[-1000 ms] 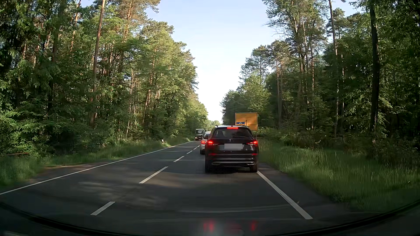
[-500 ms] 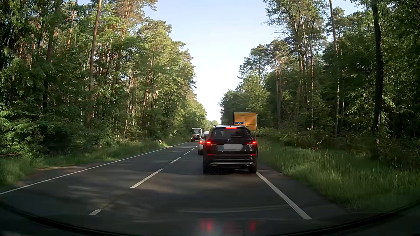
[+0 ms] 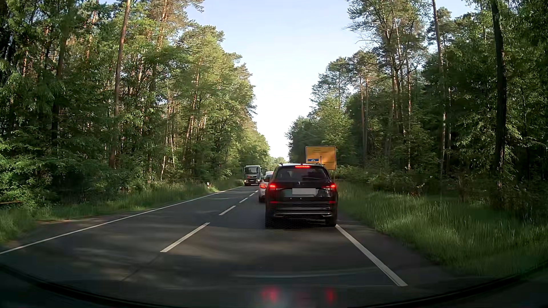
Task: Follow the waypoints while adhering to traffic rules and regulations
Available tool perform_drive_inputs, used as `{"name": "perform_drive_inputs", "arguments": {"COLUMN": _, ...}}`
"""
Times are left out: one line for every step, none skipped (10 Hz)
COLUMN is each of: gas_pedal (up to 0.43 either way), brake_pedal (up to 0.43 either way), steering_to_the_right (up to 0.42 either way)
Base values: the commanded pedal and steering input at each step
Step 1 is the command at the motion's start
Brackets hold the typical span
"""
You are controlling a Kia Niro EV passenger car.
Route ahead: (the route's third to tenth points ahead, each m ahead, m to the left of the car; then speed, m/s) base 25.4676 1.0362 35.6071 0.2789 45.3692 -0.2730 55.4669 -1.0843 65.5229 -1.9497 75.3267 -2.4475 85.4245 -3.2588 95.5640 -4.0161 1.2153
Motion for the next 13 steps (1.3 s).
{"name": "perform_drive_inputs", "arguments": {"gas_pedal": 0.0, "brake_pedal": 0.0, "steering_to_the_right": -0.03}}
{"name": "perform_drive_inputs", "arguments": {"gas_pedal": 0.0, "brake_pedal": 0.006, "steering_to_the_right": -0.031}}
{"name": "perform_drive_inputs", "arguments": {"gas_pedal": 0.0, "brake_pedal": 0.0, "steering_to_the_right": -0.033}}
{"name": "perform_drive_inputs", "arguments": {"gas_pedal": 0.0, "brake_pedal": 0.0, "steering_to_the_right": -0.033}}
{"name": "perform_drive_inputs", "arguments": {"gas_pedal": 0.0, "brake_pedal": 0.0, "steering_to_the_right": -0.033}}
{"name": "perform_drive_inputs", "arguments": {"gas_pedal": 0.0, "brake_pedal": 0.0, "steering_to_the_right": -0.033}}
{"name": "perform_drive_inputs", "arguments": {"gas_pedal": 0.0, "brake_pedal": 0.0, "steering_to_the_right": -0.033}}
{"name": "perform_drive_inputs", "arguments": {"gas_pedal": 0.0, "brake_pedal": 0.0, "steering_to_the_right": -0.033}}
{"name": "perform_drive_inputs", "arguments": {"gas_pedal": 0.0, "brake_pedal": 0.0, "steering_to_the_right": -0.03}}
{"name": "perform_drive_inputs", "arguments": {"gas_pedal": 0.0, "brake_pedal": 0.0, "steering_to_the_right": -0.028}}
{"name": "perform_drive_inputs", "arguments": {"gas_pedal": 0.0, "brake_pedal": 0.0, "steering_to_the_right": -0.02}}
{"name": "perform_drive_inputs", "arguments": {"gas_pedal": 0.0, "brake_pedal": 0.0, "steering_to_the_right": -0.01}}
{"name": "perform_drive_inputs", "arguments": {"gas_pedal": 0.0, "brake_pedal": 0.0, "steering_to_the_right": 0.004}}
